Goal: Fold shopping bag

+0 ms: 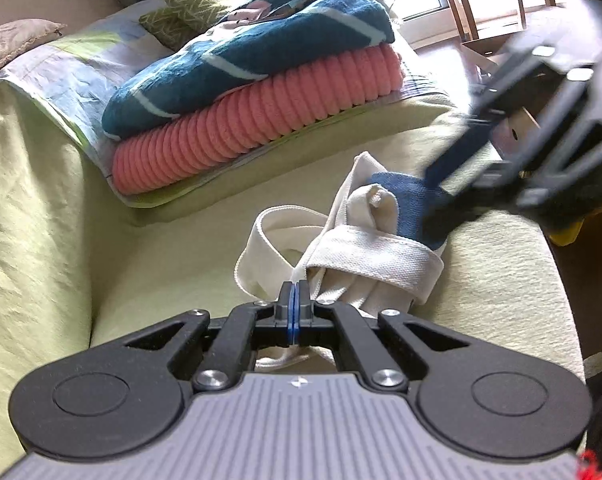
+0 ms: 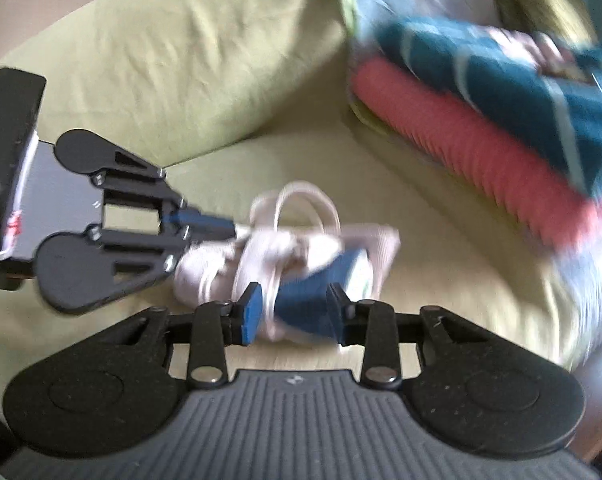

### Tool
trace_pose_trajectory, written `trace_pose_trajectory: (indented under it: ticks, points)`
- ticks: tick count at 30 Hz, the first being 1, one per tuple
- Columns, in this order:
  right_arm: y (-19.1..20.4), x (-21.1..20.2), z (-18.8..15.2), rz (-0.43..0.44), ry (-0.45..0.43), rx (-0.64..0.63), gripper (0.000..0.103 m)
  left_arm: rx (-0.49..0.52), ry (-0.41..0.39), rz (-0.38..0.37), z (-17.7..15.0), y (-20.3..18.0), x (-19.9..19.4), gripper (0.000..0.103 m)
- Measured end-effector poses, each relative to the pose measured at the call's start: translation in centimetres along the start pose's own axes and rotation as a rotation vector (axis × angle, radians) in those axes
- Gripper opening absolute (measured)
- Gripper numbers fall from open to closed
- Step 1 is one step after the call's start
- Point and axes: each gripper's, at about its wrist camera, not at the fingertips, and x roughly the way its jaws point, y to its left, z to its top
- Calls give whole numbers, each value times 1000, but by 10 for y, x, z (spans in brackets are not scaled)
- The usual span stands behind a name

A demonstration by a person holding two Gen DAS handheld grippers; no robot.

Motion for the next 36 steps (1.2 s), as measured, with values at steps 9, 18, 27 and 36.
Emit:
trace_pose_trajectory:
  ticks: [9,18,27,36]
  points:
    - [-14,21,-9,-52,58,174,18,-1,-1,6,0,1,8,0]
    - [-20,63,19,-125,75,160,14,4,9,43,2,6,16,0]
    - [-31,46,28,-160,-8,219,12,5,20,79,4,4,24,0]
    - [0,40,31,33,-130,153,12,12,17,73,5,5,24,0]
